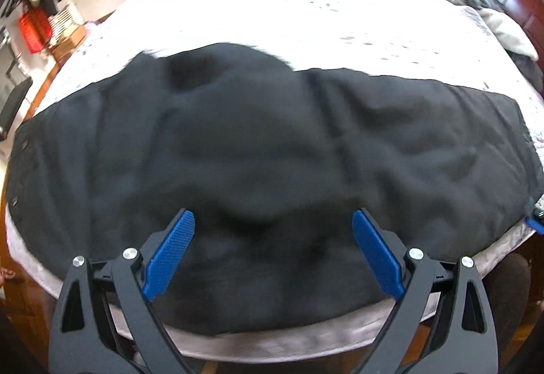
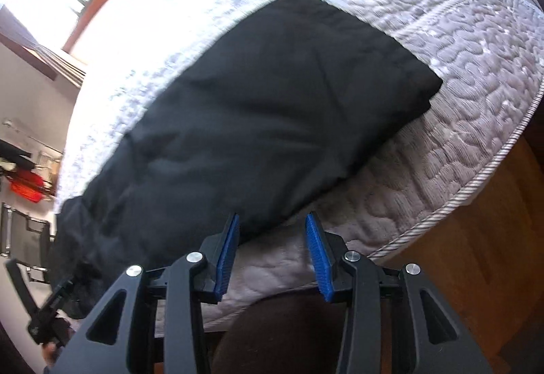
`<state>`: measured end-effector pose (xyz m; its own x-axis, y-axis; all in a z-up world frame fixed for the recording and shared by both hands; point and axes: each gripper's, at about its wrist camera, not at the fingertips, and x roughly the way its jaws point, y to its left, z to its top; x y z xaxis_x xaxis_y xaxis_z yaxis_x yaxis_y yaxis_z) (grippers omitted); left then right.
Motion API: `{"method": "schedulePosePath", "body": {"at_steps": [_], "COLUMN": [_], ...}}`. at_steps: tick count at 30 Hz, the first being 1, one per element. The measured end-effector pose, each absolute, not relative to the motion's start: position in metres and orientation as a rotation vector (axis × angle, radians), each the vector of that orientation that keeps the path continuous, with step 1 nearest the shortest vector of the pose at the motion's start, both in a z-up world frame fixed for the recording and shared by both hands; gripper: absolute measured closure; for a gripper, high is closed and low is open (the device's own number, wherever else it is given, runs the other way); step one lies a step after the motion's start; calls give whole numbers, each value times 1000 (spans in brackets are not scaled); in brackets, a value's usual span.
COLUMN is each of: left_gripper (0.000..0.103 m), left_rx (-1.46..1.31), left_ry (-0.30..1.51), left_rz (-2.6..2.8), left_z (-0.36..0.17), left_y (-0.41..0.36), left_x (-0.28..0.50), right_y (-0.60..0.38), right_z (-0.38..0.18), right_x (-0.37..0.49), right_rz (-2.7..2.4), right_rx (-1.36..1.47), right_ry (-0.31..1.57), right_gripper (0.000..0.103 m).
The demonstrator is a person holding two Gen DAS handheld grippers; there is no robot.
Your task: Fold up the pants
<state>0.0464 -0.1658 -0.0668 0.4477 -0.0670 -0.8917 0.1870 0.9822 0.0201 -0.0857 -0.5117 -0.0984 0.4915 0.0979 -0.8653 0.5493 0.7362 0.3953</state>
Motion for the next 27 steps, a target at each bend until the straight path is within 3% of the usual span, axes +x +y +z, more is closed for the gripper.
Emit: {"method": "schedulePosePath", "body": {"at_steps": [8, 21, 23, 24, 26, 27], "left_gripper": [9, 9, 9, 9, 9, 9], "left_rx": [150, 172, 172, 173, 174, 176], "left_ry": [1094, 1115, 1117, 1116, 1116, 1116], "left_rz": [-244, -247, -249, -250, -250, -252], "left_z": [-73, -86, -87, -87, -87, -86], "left_y": [-241, -267, -266, -265, -264, -263], "left_x": [43, 43, 43, 43, 43, 43], "right_y": [-503, -533, -544, -549, -553, -551], "right_z": [-110, -129, -126, -126, -125, -120], "right_x": [-62, -52, -56, -57, -57, -59], "right_rz": [-301, -284, -305, -319, -301, -296], "right_rx": [706, 900, 936, 956, 971, 936], "right_ry": [1071, 987, 957, 944, 932, 931], "right_gripper": [55, 48, 67, 69, 85, 88]}}
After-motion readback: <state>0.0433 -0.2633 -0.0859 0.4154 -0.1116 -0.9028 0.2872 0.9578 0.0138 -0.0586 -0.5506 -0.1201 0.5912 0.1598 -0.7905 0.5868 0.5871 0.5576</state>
